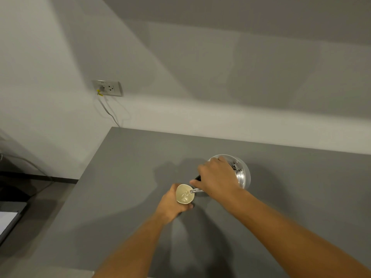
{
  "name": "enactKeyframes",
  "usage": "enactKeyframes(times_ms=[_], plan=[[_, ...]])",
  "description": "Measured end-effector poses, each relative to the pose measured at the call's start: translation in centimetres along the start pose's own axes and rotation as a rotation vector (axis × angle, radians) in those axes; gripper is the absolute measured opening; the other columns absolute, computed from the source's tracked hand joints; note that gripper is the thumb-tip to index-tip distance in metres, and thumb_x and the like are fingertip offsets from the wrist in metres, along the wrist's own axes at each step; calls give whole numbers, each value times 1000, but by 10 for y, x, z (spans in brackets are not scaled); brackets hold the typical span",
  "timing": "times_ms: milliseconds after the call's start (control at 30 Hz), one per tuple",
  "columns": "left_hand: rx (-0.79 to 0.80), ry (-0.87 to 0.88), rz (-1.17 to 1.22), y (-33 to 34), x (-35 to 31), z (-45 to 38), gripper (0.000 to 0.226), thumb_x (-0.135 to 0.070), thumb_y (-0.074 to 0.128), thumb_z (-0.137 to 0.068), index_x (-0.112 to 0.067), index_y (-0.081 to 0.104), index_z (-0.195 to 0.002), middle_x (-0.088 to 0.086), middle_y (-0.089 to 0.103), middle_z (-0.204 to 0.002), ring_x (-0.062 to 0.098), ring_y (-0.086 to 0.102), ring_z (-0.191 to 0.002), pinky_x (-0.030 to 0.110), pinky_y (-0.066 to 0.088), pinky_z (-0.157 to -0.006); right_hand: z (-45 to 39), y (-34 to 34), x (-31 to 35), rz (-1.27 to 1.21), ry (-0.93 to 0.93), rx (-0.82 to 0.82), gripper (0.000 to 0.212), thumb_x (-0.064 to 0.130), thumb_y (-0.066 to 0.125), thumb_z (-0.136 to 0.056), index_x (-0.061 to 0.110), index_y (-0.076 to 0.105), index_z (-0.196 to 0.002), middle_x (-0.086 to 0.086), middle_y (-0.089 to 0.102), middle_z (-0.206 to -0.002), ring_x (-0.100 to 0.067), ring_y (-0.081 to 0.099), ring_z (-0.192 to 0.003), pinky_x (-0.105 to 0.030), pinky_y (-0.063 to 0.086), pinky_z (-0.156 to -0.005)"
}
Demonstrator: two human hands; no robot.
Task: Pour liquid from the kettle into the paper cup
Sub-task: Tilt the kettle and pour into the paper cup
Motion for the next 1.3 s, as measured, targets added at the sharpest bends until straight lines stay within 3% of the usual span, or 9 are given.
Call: enactKeyframes(times_ms=[300, 433, 633, 1000, 1067, 1300], plan=[[-2, 16, -9, -1, -5, 4, 64, -20, 90, -68, -28, 54, -120, 4, 73, -104, 14, 61, -67, 34, 54, -65, -1, 0, 5, 20, -12, 3, 38, 49, 53, -85, 16, 50, -67, -7, 68, -76, -24, 43, -70, -37, 33, -78], [3, 15, -16, -1, -6, 5, 63, -22, 89, -68, -29, 54, -119, 5, 74, -103, 13, 60, -63, 33, 54, -64, -2, 1, 7, 33, -22, 11, 38, 50, 53, -86, 15, 59, -73, -8, 69, -78, -26, 56, -79, -38, 35, -82], [0, 10, -17, -2, -7, 5, 61, -23, 90, -67, -31, 54, -116, 3, 73, -101, 12, 64, -68, 29, 53, -61, -2, 1, 10, 61, -33, 6, 40, 50, 53, -87, 13, 65, -81, -9, 69, -81, -27, 57, -82, -38, 36, -83], [6, 8, 2, -2, -5, 3, 61, -23, 90, -65, -34, 55, -114, 4, 74, -100, 15, 63, -69, 36, 53, -64, -2, -2, 14, 70, -43, 21, 38, 48, 53, -89, 13, 59, -77, -9, 70, -82, -27, 56, -83, -38, 37, -86], [4, 10, -5, -2, -4, 4, 60, -24, 90, -66, -35, 55, -113, 3, 74, -100, 15, 64, -71, 38, 55, -66, -1, -2, 15, 73, -44, 20, 37, 48, 53, -89, 15, 52, -72, -9, 69, -81, -26, 55, -81, -38, 36, -85], [0, 31, -21, -2, -6, 4, 62, -25, 90, -67, -32, 55, -117, 0, 74, -104, 24, 71, -97, 46, 58, -82, -2, -2, 16, 88, -43, 18, 38, 49, 54, -89, 13, 62, -79, -9, 70, -82, -26, 56, -83, -37, 36, -84]])
Point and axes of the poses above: each hand's wrist, its own z-axis away from the middle knuckle, its own y-axis out of the palm, x = y × z, the point moved 9 cm from there along -z, towards the middle knuckle
